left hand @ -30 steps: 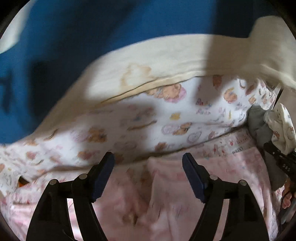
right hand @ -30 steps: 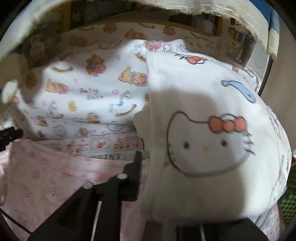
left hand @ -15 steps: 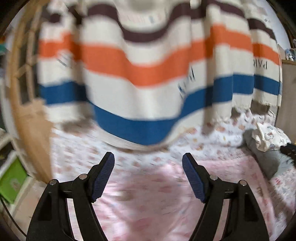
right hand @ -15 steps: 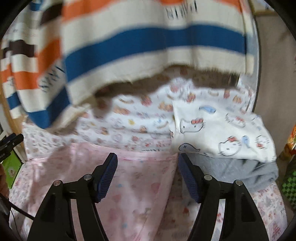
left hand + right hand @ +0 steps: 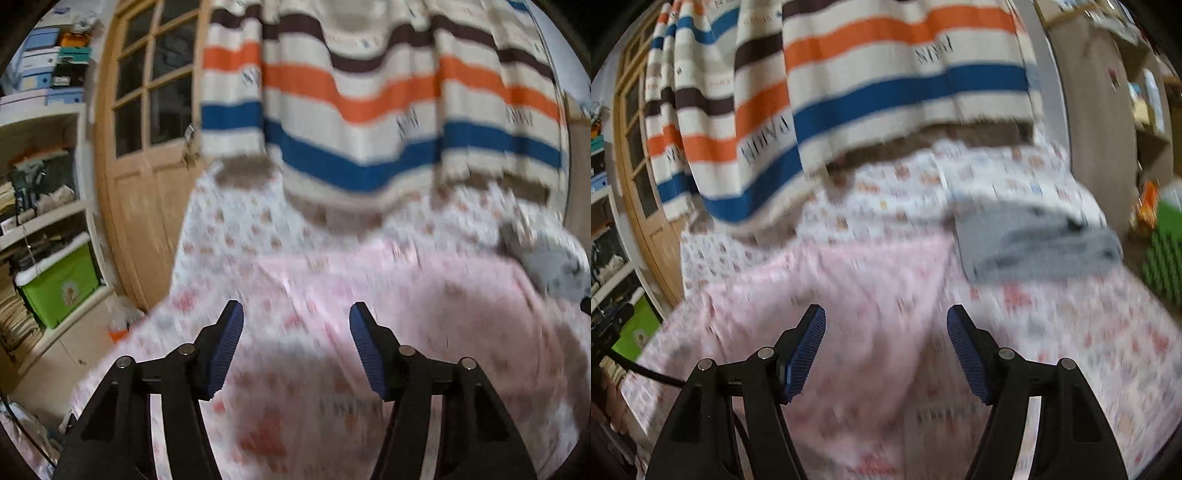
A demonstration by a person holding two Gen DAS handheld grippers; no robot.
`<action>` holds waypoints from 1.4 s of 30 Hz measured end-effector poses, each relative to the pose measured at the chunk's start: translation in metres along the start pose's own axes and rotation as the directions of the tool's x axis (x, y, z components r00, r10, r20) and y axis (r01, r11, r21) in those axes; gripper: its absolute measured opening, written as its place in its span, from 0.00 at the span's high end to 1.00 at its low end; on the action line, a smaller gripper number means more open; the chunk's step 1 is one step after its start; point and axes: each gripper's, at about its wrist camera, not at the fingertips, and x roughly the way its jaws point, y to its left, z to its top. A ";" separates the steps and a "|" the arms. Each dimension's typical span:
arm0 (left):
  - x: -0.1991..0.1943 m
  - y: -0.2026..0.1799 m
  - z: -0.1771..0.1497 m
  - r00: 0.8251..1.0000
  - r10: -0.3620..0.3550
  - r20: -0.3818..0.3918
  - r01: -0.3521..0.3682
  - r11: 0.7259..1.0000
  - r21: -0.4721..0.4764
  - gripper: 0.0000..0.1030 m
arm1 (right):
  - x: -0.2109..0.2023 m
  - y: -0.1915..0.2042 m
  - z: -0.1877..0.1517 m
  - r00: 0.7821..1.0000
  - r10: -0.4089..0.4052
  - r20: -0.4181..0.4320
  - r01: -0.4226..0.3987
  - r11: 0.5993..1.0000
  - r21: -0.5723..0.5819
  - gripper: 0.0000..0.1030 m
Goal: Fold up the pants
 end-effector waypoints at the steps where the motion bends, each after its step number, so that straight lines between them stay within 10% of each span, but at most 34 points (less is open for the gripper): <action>1: 0.001 -0.003 -0.009 0.999 -0.023 -0.027 0.023 1.000 0.001 0.43 | 0.002 -0.003 -0.008 1.000 -0.010 -0.020 0.010 1.000 0.006 0.32; 9: 0.013 -0.017 -0.034 0.990 -0.115 -0.085 0.109 0.992 -0.066 0.44 | 0.011 -0.023 -0.055 0.982 0.115 -0.151 -0.089 0.982 0.168 0.41; 18: 0.032 -0.024 -0.040 0.974 -0.170 -0.147 0.158 0.983 -0.095 0.46 | 0.007 0.010 -0.071 0.987 0.087 -0.136 -0.079 0.995 0.067 0.43; 26: 0.037 -0.039 -0.045 0.947 -0.259 -0.192 0.247 0.965 -0.085 0.92 | 0.004 0.038 -0.075 0.995 -0.013 -0.095 0.006 0.997 -0.080 0.85; 34: -0.008 -0.035 -0.041 0.990 -0.137 -0.033 0.135 0.989 -0.059 0.96 | -0.023 0.034 -0.070 0.997 -0.076 -0.013 0.074 0.994 -0.081 0.99; 42: -0.007 -0.019 -0.069 0.983 -0.095 -0.159 0.082 0.993 -0.090 0.98 | -0.037 0.029 -0.077 1.000 -0.003 0.000 0.003 0.998 -0.061 0.99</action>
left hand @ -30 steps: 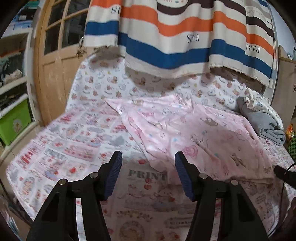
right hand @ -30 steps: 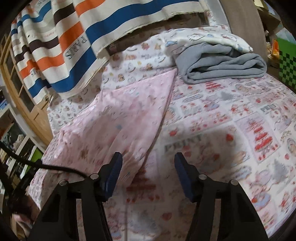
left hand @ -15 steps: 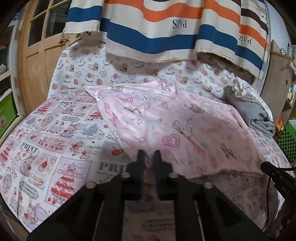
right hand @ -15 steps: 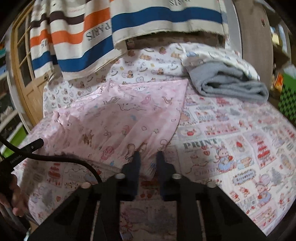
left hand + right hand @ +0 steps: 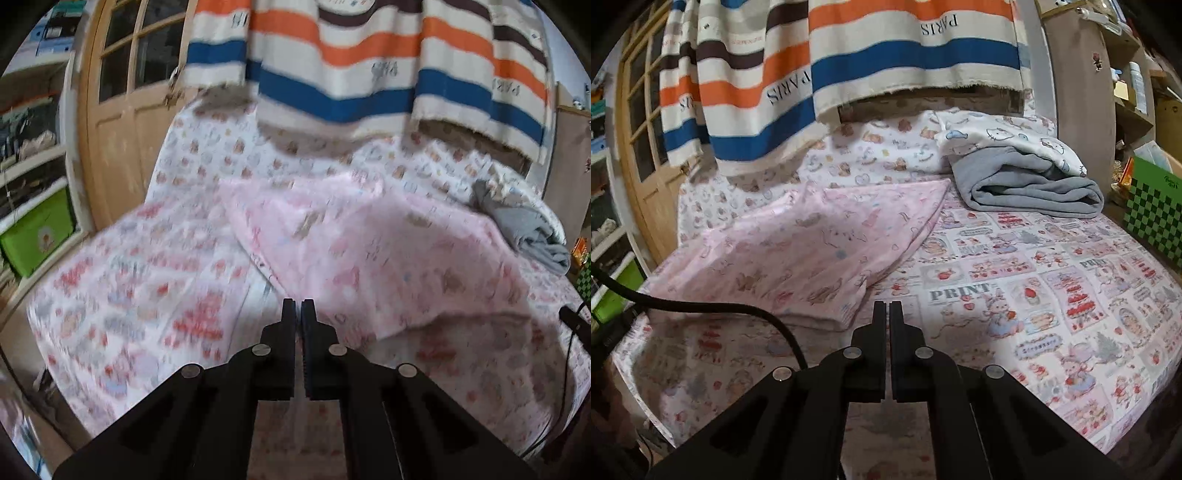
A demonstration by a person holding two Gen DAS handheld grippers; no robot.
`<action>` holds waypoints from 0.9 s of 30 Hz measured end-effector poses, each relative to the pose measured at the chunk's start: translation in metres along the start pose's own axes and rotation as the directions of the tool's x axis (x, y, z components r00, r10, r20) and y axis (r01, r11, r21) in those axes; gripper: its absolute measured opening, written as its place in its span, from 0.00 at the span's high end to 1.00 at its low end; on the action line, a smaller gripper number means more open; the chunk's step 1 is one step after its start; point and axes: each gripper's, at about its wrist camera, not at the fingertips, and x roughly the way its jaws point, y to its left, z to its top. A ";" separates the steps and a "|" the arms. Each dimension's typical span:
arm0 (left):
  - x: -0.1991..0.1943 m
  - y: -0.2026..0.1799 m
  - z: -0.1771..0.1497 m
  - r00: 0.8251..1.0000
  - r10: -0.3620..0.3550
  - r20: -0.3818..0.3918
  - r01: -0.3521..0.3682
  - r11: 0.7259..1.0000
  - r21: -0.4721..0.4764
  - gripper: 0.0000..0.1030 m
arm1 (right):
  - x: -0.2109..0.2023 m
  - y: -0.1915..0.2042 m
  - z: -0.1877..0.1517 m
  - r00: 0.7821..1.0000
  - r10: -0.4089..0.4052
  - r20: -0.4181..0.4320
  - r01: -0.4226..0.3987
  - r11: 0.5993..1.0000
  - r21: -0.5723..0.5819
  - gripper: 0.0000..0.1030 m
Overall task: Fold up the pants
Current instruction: 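Open both grippers to release the folded pants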
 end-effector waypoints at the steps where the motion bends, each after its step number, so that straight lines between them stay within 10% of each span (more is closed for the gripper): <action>1: 0.002 0.001 -0.003 1.000 0.007 -0.010 -0.007 1.000 -0.003 0.98 | 0.001 0.003 -0.001 1.000 0.009 -0.003 -0.009 1.000 -0.017 0.99; 6: -0.001 -0.001 -0.006 1.000 0.012 0.007 -0.012 1.000 0.020 0.98 | 0.011 0.028 -0.003 1.000 0.000 -0.007 -0.001 0.990 -0.144 0.94; 10: 0.000 0.000 -0.007 1.000 0.009 0.003 -0.009 1.000 0.016 0.98 | 0.028 0.036 -0.002 0.999 0.007 -0.050 -0.016 0.983 -0.181 0.62; 24: 0.001 0.000 -0.007 1.000 0.004 0.001 -0.004 1.000 0.010 0.98 | 0.057 0.065 0.007 0.986 -0.169 -0.016 0.153 0.930 -0.335 0.65; 27: 0.002 0.000 -0.007 1.000 -0.001 0.002 0.001 1.000 0.013 0.98 | 0.067 0.070 0.007 0.985 -0.171 -0.032 0.148 0.918 -0.368 0.96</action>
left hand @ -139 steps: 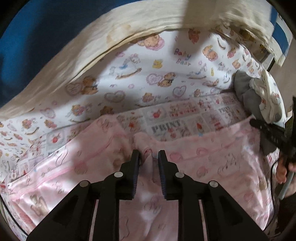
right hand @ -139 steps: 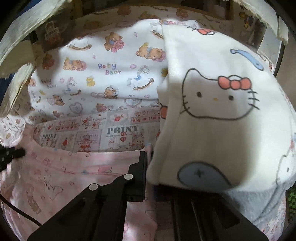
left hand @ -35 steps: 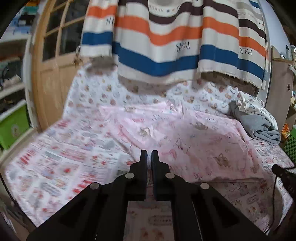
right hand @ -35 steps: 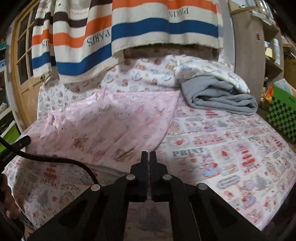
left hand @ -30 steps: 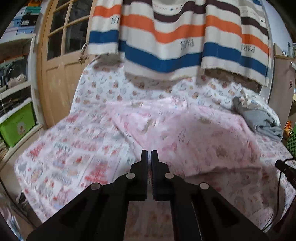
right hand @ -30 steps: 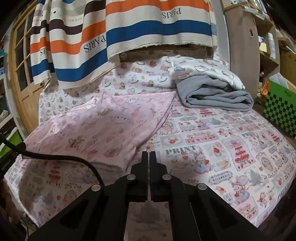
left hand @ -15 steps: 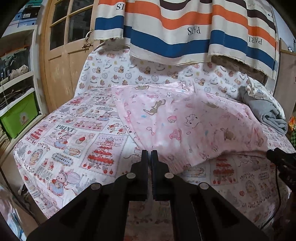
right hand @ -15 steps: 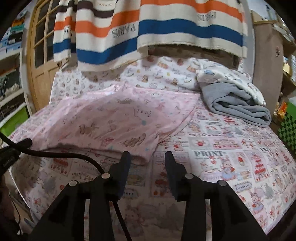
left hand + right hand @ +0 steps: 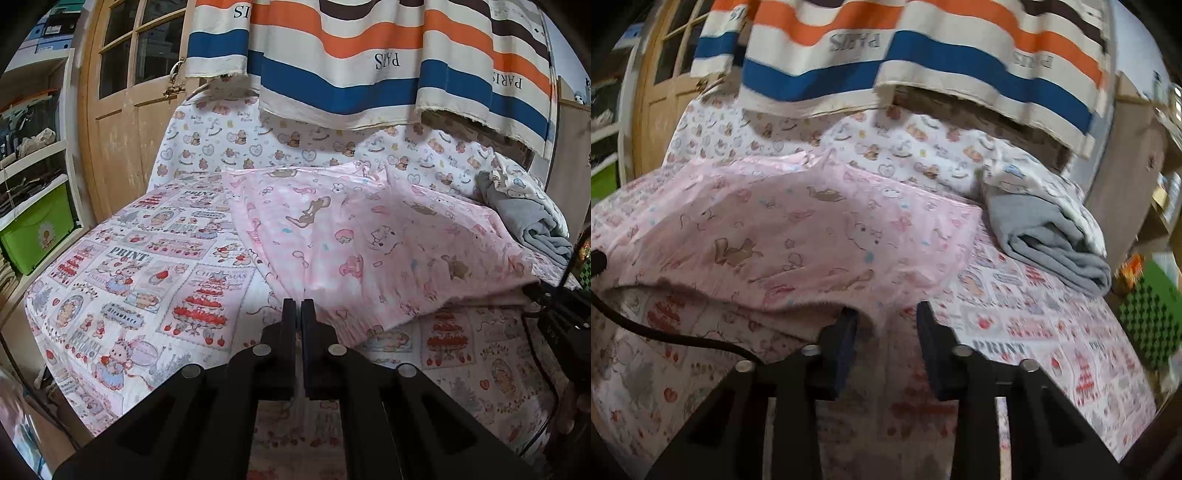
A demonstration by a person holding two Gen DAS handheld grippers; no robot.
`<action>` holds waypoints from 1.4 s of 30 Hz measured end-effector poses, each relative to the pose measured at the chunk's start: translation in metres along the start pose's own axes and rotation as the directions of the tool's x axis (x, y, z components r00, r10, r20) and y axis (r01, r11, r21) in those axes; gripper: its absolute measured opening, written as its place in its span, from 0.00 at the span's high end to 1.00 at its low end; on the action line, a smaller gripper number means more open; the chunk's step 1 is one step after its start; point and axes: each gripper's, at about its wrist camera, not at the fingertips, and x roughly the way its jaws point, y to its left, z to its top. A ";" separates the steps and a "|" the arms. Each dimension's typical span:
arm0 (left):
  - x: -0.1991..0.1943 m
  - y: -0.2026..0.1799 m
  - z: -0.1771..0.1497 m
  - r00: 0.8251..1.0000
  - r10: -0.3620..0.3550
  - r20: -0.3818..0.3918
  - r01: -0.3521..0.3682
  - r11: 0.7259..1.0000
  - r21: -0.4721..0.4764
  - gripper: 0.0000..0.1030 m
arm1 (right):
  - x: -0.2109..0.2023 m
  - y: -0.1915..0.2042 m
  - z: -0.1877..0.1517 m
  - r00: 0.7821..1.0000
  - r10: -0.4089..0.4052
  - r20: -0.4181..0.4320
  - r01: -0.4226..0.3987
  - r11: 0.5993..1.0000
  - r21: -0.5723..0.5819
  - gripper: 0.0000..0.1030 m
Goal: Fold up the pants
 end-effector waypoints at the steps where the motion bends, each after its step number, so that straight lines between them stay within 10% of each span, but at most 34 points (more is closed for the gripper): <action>1: 0.000 -0.001 0.000 1.000 0.001 0.002 -0.001 1.000 0.005 0.98 | 0.001 -0.001 -0.001 1.000 -0.005 -0.010 0.005 1.000 0.025 0.96; 21: -0.001 0.000 -0.009 0.998 0.040 -0.041 -0.037 0.997 0.074 0.99 | -0.040 -0.024 -0.044 0.997 0.078 -0.025 -0.071 0.978 0.194 0.94; 23: -0.007 0.003 -0.006 0.999 0.045 -0.009 -0.044 0.996 0.079 0.92 | -0.044 -0.030 -0.044 0.993 0.116 -0.028 -0.108 0.973 0.206 0.92; 26: -0.017 0.007 0.000 0.997 0.059 0.053 -0.063 0.995 0.079 0.56 | -0.054 -0.039 -0.043 0.990 0.139 0.014 -0.139 0.966 0.218 0.89; 30: -0.024 0.012 0.012 0.989 0.063 0.135 -0.072 0.996 0.057 0.18 | -0.069 -0.047 -0.035 0.992 0.047 0.120 -0.075 0.968 0.240 0.30; 36: -0.019 0.025 0.035 0.979 0.066 0.195 -0.066 0.998 -0.009 0.00 | -0.070 -0.052 -0.010 0.977 0.006 0.214 -0.065 0.961 0.269 0.00; 42: -0.016 0.039 0.056 0.959 0.077 0.271 -0.063 0.996 -0.059 0.00 | -0.067 -0.045 0.015 0.958 -0.001 0.286 -0.064 0.974 0.219 0.00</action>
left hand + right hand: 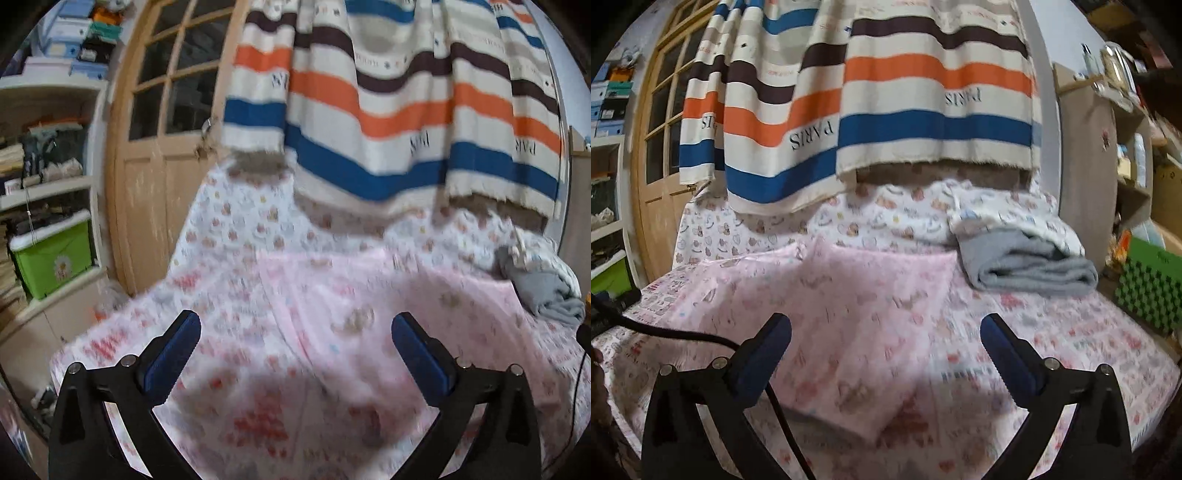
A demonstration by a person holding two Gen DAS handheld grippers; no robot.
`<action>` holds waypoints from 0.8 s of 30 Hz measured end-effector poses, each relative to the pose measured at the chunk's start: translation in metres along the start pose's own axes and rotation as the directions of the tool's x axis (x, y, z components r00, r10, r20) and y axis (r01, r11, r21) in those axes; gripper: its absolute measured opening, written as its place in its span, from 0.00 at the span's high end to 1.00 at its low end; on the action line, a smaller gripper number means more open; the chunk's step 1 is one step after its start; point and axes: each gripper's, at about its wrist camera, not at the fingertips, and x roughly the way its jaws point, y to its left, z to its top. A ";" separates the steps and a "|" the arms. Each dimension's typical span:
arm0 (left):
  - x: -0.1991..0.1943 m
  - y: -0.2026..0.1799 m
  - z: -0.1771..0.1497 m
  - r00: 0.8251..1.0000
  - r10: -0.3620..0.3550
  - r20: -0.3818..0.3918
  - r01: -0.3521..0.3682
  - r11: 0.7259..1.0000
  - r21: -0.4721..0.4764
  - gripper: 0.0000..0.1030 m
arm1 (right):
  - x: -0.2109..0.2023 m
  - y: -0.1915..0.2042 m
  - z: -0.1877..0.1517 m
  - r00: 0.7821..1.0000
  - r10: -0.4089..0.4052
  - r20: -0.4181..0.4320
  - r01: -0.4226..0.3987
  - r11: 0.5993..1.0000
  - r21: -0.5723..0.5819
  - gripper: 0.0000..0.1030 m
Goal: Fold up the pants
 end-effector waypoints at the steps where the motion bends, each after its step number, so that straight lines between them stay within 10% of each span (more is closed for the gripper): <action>1: 0.001 -0.001 0.003 1.000 0.009 0.017 -0.009 1.000 0.018 0.00 | 0.002 0.003 0.003 1.000 -0.005 0.014 0.005 1.000 -0.016 0.00; 14: 0.028 0.009 0.040 0.990 0.005 0.144 -0.014 0.998 0.062 0.00 | 0.042 0.018 0.034 0.991 0.094 0.091 -0.099 0.994 0.048 0.00; 21: 0.032 0.029 0.044 0.990 0.027 0.138 -0.030 0.999 0.020 0.00 | 0.050 0.048 0.040 0.992 0.108 0.072 -0.100 0.989 -0.108 0.00; 24: 0.025 0.035 0.041 0.992 0.029 0.124 -0.034 0.999 0.038 0.00 | 0.040 0.067 0.039 0.980 0.192 0.046 -0.181 0.968 -0.171 0.16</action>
